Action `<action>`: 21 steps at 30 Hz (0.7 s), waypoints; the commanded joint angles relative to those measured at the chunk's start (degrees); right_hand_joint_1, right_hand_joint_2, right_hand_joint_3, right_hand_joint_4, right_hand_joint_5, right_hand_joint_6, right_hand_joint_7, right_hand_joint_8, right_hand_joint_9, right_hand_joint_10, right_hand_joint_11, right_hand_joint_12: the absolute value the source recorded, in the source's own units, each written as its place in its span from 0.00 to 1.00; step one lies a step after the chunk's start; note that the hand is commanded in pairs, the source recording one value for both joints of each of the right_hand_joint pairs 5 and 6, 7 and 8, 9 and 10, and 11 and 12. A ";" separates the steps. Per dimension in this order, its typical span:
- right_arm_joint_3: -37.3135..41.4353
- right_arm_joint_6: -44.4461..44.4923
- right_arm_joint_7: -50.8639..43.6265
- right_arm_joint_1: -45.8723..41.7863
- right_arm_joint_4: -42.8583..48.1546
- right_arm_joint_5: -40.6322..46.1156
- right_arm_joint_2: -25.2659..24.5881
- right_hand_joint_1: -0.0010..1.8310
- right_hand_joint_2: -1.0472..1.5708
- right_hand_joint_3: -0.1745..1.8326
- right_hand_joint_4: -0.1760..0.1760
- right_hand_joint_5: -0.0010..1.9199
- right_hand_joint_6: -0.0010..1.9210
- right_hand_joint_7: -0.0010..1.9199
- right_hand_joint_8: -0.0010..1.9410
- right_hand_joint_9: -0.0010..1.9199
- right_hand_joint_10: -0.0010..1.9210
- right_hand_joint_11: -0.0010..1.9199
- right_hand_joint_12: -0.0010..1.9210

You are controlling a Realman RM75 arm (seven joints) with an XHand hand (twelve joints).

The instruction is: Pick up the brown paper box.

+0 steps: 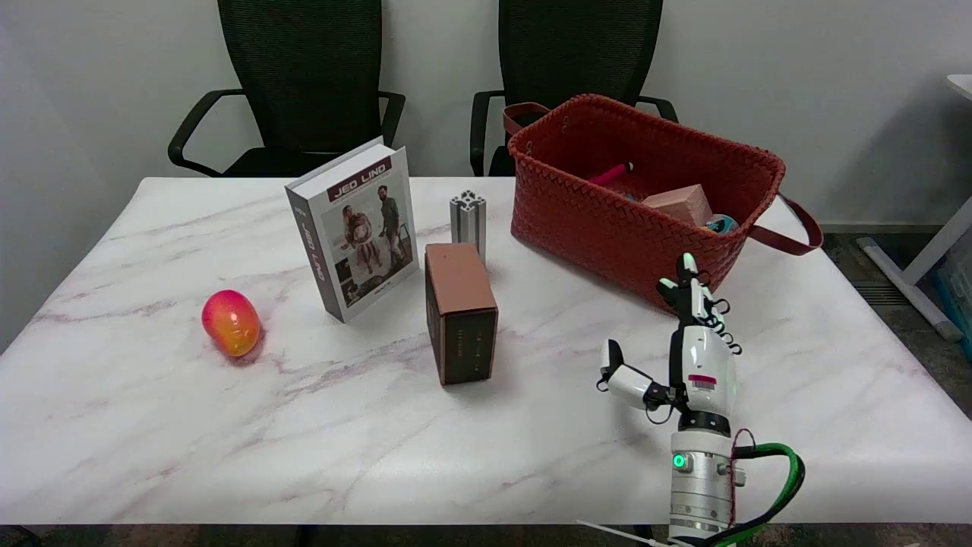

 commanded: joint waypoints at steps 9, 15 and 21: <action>0.11 -0.82 0.00 0.43 -0.54 1.35 0.67 0.64 0.60 0.54 0.50 0.04 0.04 0.21 0.21 0.21 0.21 0.07 0.07; -0.25 -1.11 0.40 0.28 0.53 1.16 0.58 0.64 0.60 0.55 0.50 0.04 0.04 0.21 0.21 0.21 0.21 0.07 0.07; -1.20 -4.99 4.58 0.36 3.68 1.04 0.35 0.64 0.60 0.56 0.50 0.04 0.04 0.21 0.20 0.21 0.21 0.07 0.07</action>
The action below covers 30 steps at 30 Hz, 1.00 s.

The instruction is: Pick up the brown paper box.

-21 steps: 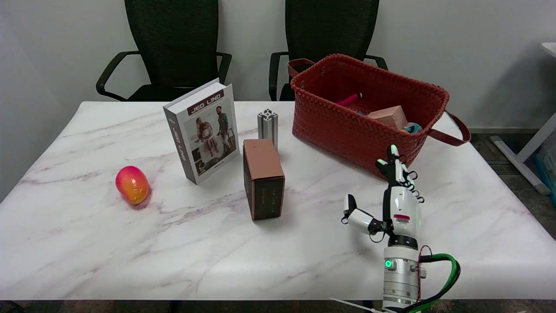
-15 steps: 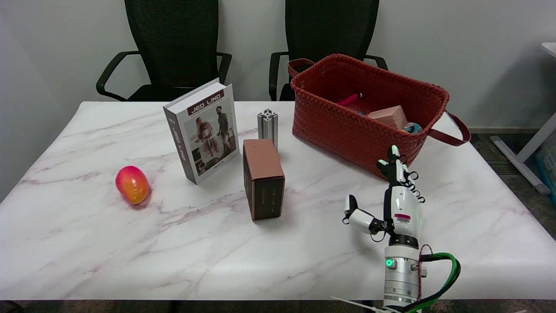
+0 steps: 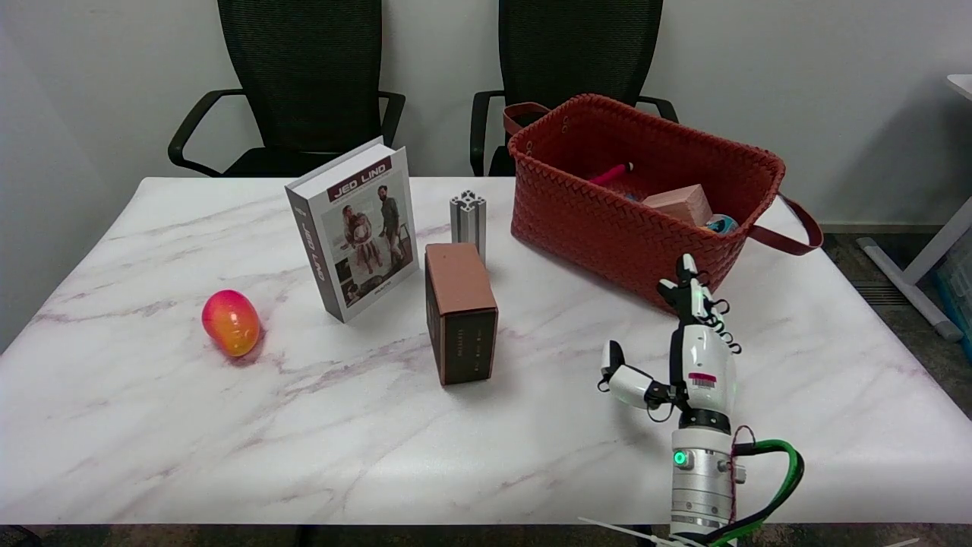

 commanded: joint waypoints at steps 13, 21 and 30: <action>-4.62 -7.50 6.82 -0.32 8.58 -0.16 -1.76 0.61 0.61 0.58 0.50 0.04 0.04 0.21 0.21 0.22 0.22 0.08 0.08; -7.02 -7.64 11.29 -1.09 9.26 -2.21 -2.12 0.59 0.62 0.58 0.50 0.04 0.04 0.22 0.22 0.22 0.22 0.08 0.08; -8.87 -7.81 13.13 -1.95 9.54 -5.71 -3.31 0.56 0.65 0.53 0.50 0.04 0.04 0.22 0.22 0.23 0.23 0.09 0.09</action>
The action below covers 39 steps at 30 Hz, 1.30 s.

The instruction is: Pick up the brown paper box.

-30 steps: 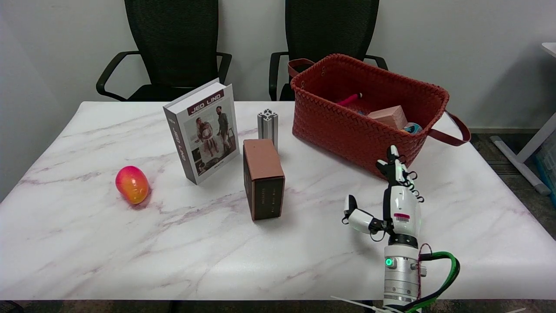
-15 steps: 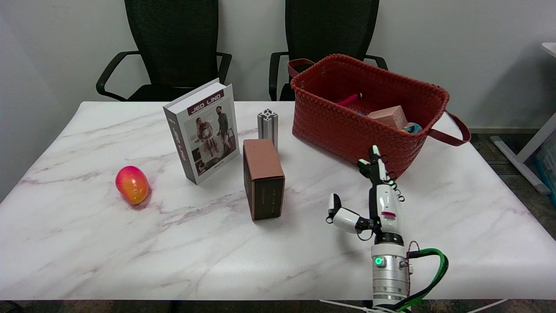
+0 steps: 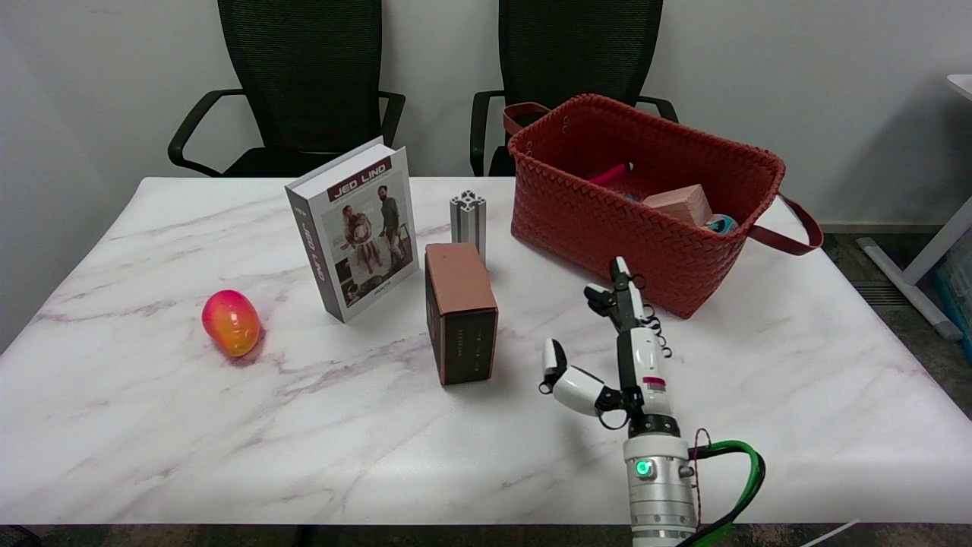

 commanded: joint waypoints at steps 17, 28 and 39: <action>-5.50 -0.71 6.02 -4.87 -0.77 -8.23 -8.54 0.50 0.69 0.52 0.50 0.00 0.00 0.16 0.15 0.21 0.21 0.01 0.01; -4.30 -0.02 5.87 -4.32 -5.84 -7.59 -15.38 0.43 0.72 0.34 0.50 0.00 0.00 0.00 0.00 0.00 0.00 0.00 0.00; -4.14 1.72 0.27 -2.46 -6.84 -3.60 -19.17 0.40 0.71 0.14 0.50 0.00 0.00 0.00 0.00 0.00 0.00 0.00 0.00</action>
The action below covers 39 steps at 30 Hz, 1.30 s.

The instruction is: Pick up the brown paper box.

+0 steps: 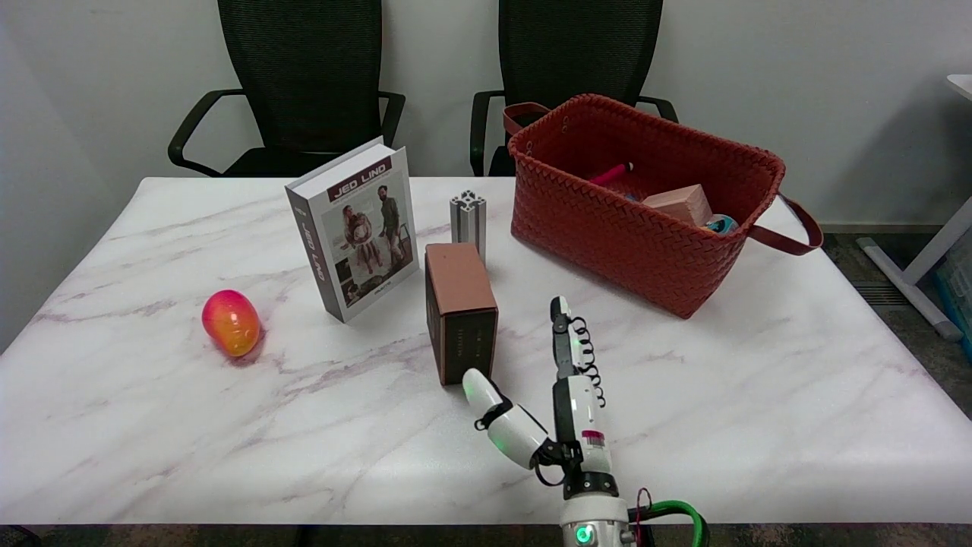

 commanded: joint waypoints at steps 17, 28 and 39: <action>0.11 -2.15 -8.81 4.73 -3.63 8.73 -9.66 0.40 0.64 0.00 0.50 0.00 0.00 0.00 0.00 0.00 0.00 0.00 0.00; 0.99 -1.35 -12.04 5.33 -5.35 9.33 -11.59 0.46 0.64 0.00 0.50 0.00 0.00 0.00 0.00 0.00 0.00 0.00 0.00; 2.40 -1.64 -14.04 6.03 -5.31 10.69 -11.76 0.44 0.61 0.00 0.50 0.00 0.00 0.00 0.00 0.00 0.00 0.00 0.00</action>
